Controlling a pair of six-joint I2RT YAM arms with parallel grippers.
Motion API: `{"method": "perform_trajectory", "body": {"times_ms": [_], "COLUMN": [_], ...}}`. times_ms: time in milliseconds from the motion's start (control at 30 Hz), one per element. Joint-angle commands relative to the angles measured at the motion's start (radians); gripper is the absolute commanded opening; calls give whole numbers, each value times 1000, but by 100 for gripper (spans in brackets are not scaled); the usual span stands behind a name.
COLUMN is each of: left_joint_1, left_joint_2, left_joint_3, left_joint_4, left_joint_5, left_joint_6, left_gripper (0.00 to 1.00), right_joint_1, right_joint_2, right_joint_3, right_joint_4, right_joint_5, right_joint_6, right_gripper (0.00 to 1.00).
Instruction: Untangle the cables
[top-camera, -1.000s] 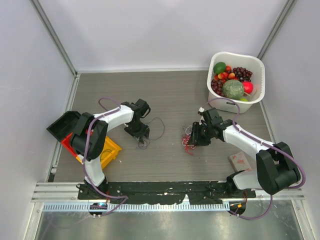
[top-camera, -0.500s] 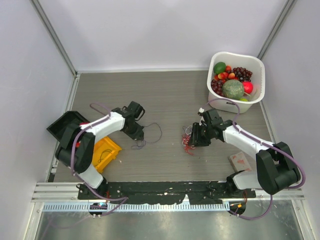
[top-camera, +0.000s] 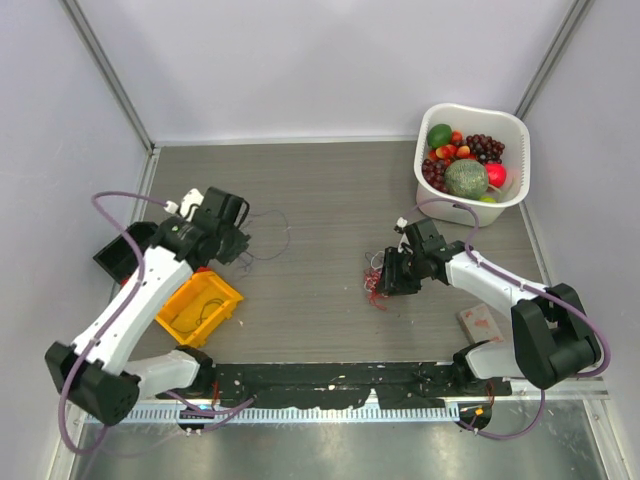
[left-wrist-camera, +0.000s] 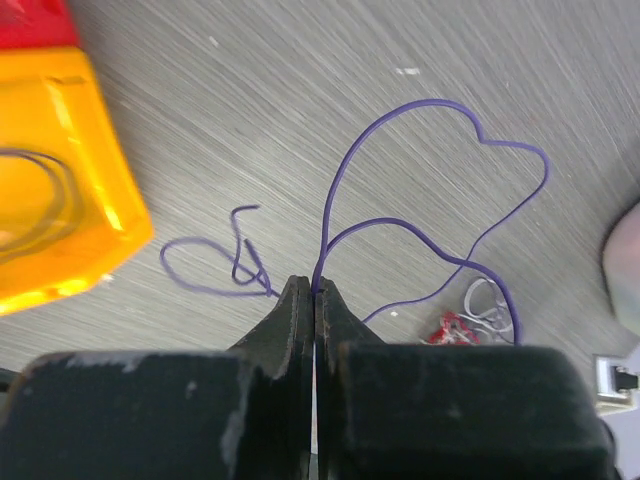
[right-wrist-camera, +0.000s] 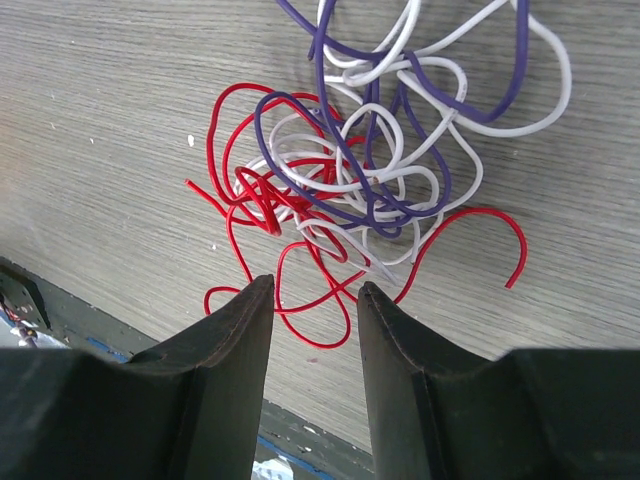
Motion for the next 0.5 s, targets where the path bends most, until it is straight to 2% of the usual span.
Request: {"method": "perform_trajectory", "body": {"times_ms": [0, 100, 233, 467], "left_joint_1": [12, 17, 17, 18], "left_joint_2": [-145, -249, -366, -386], "left_joint_3": [38, 17, -40, -45], "left_joint_4": [-158, -170, -219, -402], "left_joint_5": [-230, -254, -303, -367], "left_joint_6": [147, 239, 268, 166], "left_gripper": [0, 0, 0, 0], "right_joint_1": [-3, -2, -5, -3], "right_joint_2": [5, 7, 16, 39], "right_joint_3": [9, 7, 7, 17], "right_joint_4": [41, 49, 53, 47], "right_joint_5": [-28, -36, -40, -53], "right_joint_6": [-18, -18, -25, -43], "right_gripper": [44, 45, 44, 44]}}
